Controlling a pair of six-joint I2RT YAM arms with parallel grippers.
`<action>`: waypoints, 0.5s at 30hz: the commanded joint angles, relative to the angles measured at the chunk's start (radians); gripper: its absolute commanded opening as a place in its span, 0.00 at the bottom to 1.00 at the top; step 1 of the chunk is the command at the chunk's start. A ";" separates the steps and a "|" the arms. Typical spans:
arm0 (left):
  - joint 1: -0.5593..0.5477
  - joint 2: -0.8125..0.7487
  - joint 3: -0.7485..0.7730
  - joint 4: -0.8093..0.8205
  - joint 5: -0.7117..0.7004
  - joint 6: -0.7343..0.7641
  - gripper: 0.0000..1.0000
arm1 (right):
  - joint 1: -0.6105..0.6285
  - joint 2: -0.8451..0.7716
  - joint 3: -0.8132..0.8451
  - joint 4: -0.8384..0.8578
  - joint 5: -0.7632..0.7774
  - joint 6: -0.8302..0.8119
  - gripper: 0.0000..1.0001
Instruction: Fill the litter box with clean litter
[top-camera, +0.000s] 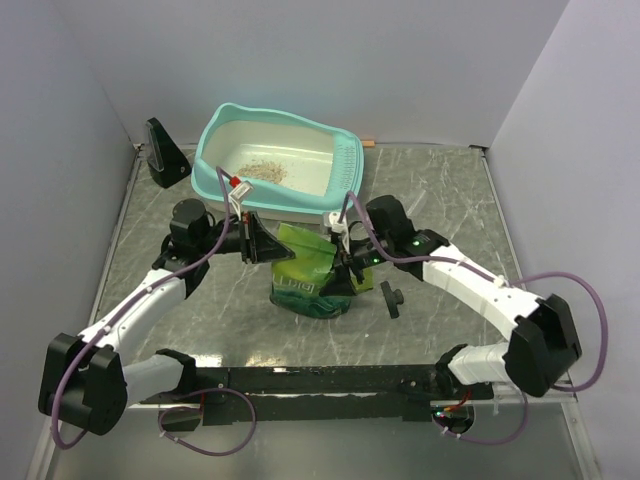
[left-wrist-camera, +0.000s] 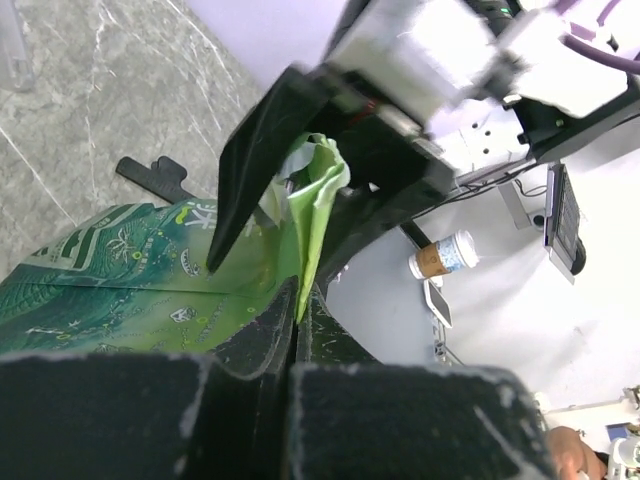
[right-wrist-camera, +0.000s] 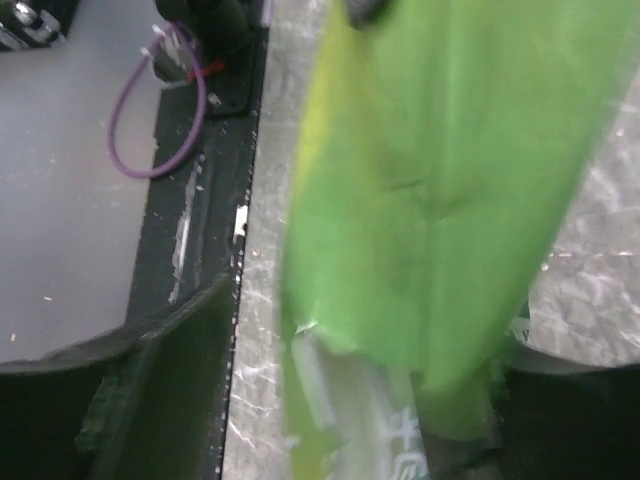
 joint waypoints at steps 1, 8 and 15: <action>-0.007 -0.081 0.027 0.085 0.035 0.014 0.01 | 0.029 0.028 0.063 -0.003 0.014 -0.044 0.50; -0.007 -0.182 0.194 -0.376 -0.236 0.337 0.44 | 0.087 -0.102 0.018 0.109 0.429 0.053 0.00; -0.007 -0.257 0.319 -0.782 -1.005 0.444 0.74 | 0.250 -0.129 0.141 0.192 0.828 0.040 0.00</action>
